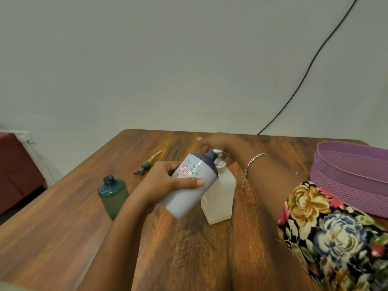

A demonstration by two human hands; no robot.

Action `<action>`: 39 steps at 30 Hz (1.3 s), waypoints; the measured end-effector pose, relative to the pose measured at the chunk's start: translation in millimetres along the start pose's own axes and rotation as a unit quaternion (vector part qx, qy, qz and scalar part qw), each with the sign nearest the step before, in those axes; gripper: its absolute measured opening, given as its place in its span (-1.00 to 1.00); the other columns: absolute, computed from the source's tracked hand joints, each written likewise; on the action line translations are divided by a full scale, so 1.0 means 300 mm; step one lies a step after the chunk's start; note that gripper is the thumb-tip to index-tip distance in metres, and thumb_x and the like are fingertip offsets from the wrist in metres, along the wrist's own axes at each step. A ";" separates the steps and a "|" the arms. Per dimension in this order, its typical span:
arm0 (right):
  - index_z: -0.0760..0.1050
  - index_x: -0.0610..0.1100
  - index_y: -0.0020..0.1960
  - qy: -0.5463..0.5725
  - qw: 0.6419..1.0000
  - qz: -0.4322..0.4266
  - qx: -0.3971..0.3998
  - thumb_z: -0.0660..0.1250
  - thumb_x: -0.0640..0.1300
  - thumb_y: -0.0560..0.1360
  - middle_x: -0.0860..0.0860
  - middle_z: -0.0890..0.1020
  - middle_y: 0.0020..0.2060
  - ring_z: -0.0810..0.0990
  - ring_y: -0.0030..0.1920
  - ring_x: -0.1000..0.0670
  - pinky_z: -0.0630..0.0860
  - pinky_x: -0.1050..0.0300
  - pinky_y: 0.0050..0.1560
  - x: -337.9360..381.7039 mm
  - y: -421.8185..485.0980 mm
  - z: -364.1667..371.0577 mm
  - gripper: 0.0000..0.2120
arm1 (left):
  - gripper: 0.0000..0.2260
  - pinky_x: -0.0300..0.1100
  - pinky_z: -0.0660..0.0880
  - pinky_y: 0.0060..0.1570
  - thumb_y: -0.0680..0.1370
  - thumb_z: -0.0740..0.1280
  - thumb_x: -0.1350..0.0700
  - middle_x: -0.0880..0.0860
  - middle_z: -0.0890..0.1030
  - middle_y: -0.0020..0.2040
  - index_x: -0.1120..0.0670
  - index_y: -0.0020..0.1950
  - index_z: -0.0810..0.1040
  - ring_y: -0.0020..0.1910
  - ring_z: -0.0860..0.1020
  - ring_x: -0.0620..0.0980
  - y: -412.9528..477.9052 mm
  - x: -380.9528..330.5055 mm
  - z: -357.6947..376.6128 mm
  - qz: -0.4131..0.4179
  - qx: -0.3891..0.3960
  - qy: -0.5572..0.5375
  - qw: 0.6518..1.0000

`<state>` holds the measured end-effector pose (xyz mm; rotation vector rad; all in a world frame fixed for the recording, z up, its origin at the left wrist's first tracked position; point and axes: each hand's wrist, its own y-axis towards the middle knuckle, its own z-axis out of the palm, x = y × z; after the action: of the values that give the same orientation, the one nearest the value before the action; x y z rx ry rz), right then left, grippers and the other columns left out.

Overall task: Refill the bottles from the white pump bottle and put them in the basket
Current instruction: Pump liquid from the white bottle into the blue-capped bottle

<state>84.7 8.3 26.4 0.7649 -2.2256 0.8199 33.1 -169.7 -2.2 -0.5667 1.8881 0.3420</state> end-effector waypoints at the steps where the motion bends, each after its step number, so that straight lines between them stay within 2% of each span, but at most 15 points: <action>1: 0.42 -0.22 0.28 -0.010 1.000 0.007 0.007 0.13 0.12 0.59 -0.21 0.47 0.28 0.51 0.16 -0.11 0.50 0.07 -0.08 -0.003 0.004 0.006 -0.54 | -0.85 -0.32 0.52 -0.39 0.35 0.51 0.13 -0.01 0.68 -0.31 0.10 -0.13 0.64 -0.34 0.63 -0.12 -0.003 0.004 0.000 -0.001 0.001 -0.003 1.000; 3: 0.40 -0.20 0.27 -0.028 1.000 -0.005 0.004 0.15 0.02 0.61 -0.19 0.56 0.05 0.54 -0.06 -0.05 0.44 0.15 -0.20 -0.003 0.012 0.017 -0.64 | -0.81 -0.32 0.52 -0.40 0.34 0.52 0.14 0.00 0.67 -0.32 0.14 -0.10 0.64 -0.36 0.62 -0.13 -0.008 0.012 0.001 -0.005 0.001 -0.012 1.000; 5: 0.39 -0.22 0.32 -0.065 0.998 -0.019 -0.010 0.11 -0.08 0.63 -0.13 0.46 -0.27 0.42 -0.36 0.00 0.35 0.20 -0.35 0.002 0.019 0.027 -0.66 | -0.73 -0.32 0.53 -0.40 0.29 0.56 0.11 0.02 0.67 -0.30 0.16 -0.08 0.64 -0.36 0.62 -0.12 -0.008 0.021 0.001 -0.016 0.001 -0.022 1.000; 6: 0.40 -0.23 0.33 -0.083 0.996 -0.023 -0.019 0.10 -0.10 0.63 -0.11 0.44 -0.30 0.37 -0.41 0.02 0.33 0.21 -0.39 0.001 0.029 0.031 -0.66 | -0.73 -0.31 0.53 -0.41 0.28 0.57 0.11 0.02 0.67 -0.31 0.16 -0.09 0.64 -0.37 0.62 -0.12 -0.006 0.025 0.002 -0.022 -0.002 -0.027 0.999; 9: 0.49 -0.26 0.25 -0.109 0.992 -0.023 -0.052 0.12 -0.13 0.61 -0.10 0.50 -0.26 0.40 -0.42 0.01 0.37 0.19 -0.35 -0.010 0.064 0.049 -0.67 | -0.80 -0.32 0.51 -0.42 0.33 0.52 0.14 0.00 0.66 -0.34 0.16 -0.10 0.64 -0.39 0.61 -0.14 0.001 0.031 0.004 -0.020 -0.008 -0.019 1.000; 11: 0.53 -0.28 0.13 -0.098 0.992 -0.021 -0.073 0.18 -0.11 0.58 -0.08 0.50 -0.33 0.43 -0.45 0.00 0.36 0.19 -0.40 -0.021 0.080 0.048 -0.71 | -0.78 -0.32 0.51 -0.41 0.33 0.51 0.13 0.00 0.67 -0.32 0.16 -0.07 0.64 -0.37 0.62 -0.13 0.002 0.029 0.009 -0.015 -0.008 -0.007 1.000; 14: 0.46 -0.26 -0.03 -0.052 0.994 -0.044 -0.080 0.25 -0.04 0.56 -0.13 0.52 -0.21 0.49 -0.35 -0.07 0.44 0.16 -0.32 -0.012 0.066 0.033 -0.75 | -0.78 -0.30 0.54 -0.39 0.34 0.51 0.10 0.02 0.68 -0.27 0.13 -0.06 0.65 -0.33 0.64 -0.10 -0.006 0.018 0.010 -0.016 -0.007 -0.013 1.000; 16: 0.45 -0.26 0.14 -0.053 0.994 -0.053 -0.079 0.24 -0.01 0.57 -0.19 0.56 -0.01 0.52 -0.21 -0.10 0.46 0.13 -0.21 0.003 0.052 0.021 -0.68 | -0.77 -0.28 0.54 -0.37 0.34 0.51 0.09 0.04 0.69 -0.24 0.13 -0.06 0.65 -0.31 0.65 -0.07 -0.009 0.006 0.003 -0.011 -0.006 -0.009 1.000; 18: 0.42 -0.24 0.29 -0.063 0.995 -0.049 -0.067 0.19 -0.05 0.59 -0.20 0.55 0.12 0.51 -0.20 -0.10 0.46 0.12 -0.20 0.013 0.048 0.019 -0.64 | -0.77 -0.29 0.54 -0.37 0.34 0.50 0.08 0.03 0.69 -0.24 0.12 -0.06 0.64 -0.31 0.65 -0.08 -0.009 -0.003 -0.004 -0.008 -0.001 -0.003 1.000; 23: 0.50 -0.36 0.19 -0.123 0.992 -0.019 -0.039 0.10 -0.26 0.59 -0.23 0.57 -0.14 0.47 -0.36 -0.09 0.37 0.15 -0.37 -0.002 0.059 0.045 -0.70 | -0.72 -0.33 0.51 -0.40 0.31 0.51 0.08 0.02 0.67 -0.29 0.17 -0.05 0.63 -0.36 0.62 -0.13 -0.011 0.015 0.008 -0.013 -0.001 -0.004 1.000; 26: 0.51 -0.33 0.19 -0.137 0.989 -0.004 -0.049 0.08 -0.27 0.58 -0.15 0.48 -0.32 0.40 -0.45 -0.03 0.34 0.17 -0.41 -0.008 0.057 0.059 -0.69 | -0.66 -0.34 0.51 -0.39 0.26 0.50 0.02 0.02 0.67 -0.26 0.15 -0.04 0.63 -0.35 0.63 -0.15 -0.008 0.028 0.008 -0.023 0.007 -0.005 1.000; 29: 0.45 -0.30 0.28 -0.111 0.992 -0.011 -0.067 0.08 -0.17 0.62 -0.20 0.56 -0.04 0.47 -0.36 -0.03 0.39 0.16 -0.30 -0.006 0.060 0.065 -0.66 | -0.58 -0.33 0.51 -0.39 0.19 0.53 -0.03 0.03 0.68 -0.25 0.14 -0.05 0.63 -0.33 0.64 -0.13 -0.011 0.034 0.004 -0.016 0.014 -0.006 1.000; 32: 0.29 -0.30 0.39 -0.048 0.993 -0.054 -0.092 0.08 0.02 0.63 -0.21 0.48 0.24 0.54 0.12 -0.17 0.41 0.10 -0.06 0.011 0.047 0.034 -0.53 | -0.62 -0.30 0.53 -0.37 0.23 0.53 0.00 0.05 0.69 -0.23 0.15 -0.03 0.64 -0.31 0.64 -0.09 -0.007 0.019 -0.002 -0.003 0.009 -0.010 1.000; 35: 0.32 -0.33 0.35 -0.065 0.990 -0.080 -0.093 0.06 0.01 0.64 -0.22 0.48 0.26 0.50 0.21 -0.19 0.43 0.06 0.10 0.037 0.049 0.020 -0.54 | -0.73 -0.28 0.55 -0.35 0.30 0.53 0.08 0.07 0.69 -0.23 0.15 -0.06 0.64 -0.31 0.64 -0.08 0.002 0.004 -0.014 0.002 -0.002 -0.001 1.000; 39: 0.41 -0.32 0.29 -0.134 0.986 -0.062 -0.075 0.01 0.01 0.65 -0.22 0.48 0.27 0.49 0.23 -0.18 0.39 0.04 0.19 0.016 0.063 0.049 -0.54 | -0.57 -0.30 0.53 -0.38 0.21 0.58 0.00 0.08 0.68 -0.23 0.21 -0.05 0.63 -0.34 0.63 -0.10 -0.001 0.015 -0.010 -0.007 0.006 0.012 1.000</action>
<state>63.3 8.4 14.5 0.9777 -2.4133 0.5054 29.6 -172.4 -5.3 -0.5775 1.9073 0.3165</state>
